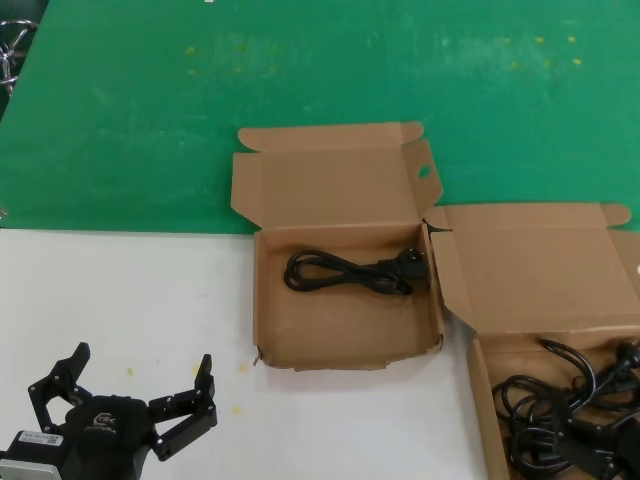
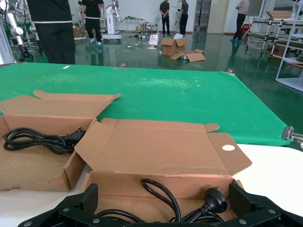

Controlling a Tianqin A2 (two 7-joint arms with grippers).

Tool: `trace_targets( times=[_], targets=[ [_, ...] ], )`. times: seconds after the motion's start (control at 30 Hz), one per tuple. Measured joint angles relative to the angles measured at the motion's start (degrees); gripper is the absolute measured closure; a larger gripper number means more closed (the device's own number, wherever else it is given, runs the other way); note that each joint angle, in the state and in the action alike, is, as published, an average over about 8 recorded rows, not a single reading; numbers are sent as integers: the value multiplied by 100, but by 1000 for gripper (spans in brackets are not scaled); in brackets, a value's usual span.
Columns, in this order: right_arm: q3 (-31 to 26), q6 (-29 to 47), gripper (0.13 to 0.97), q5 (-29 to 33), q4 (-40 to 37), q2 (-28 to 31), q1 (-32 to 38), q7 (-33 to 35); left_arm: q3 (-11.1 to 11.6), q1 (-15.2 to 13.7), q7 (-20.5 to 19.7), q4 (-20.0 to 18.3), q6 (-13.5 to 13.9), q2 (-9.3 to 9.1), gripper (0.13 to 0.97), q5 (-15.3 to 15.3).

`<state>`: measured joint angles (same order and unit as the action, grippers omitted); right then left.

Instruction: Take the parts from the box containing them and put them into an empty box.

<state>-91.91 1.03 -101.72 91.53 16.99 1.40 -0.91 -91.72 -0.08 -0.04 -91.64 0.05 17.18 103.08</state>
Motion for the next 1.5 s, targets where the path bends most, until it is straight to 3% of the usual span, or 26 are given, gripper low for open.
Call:
trace_targets(
  times=[1.5],
  targets=[
    [0,0,129,0,0,0,0,0,0,0,0,0,0,0,132,0]
  ],
)
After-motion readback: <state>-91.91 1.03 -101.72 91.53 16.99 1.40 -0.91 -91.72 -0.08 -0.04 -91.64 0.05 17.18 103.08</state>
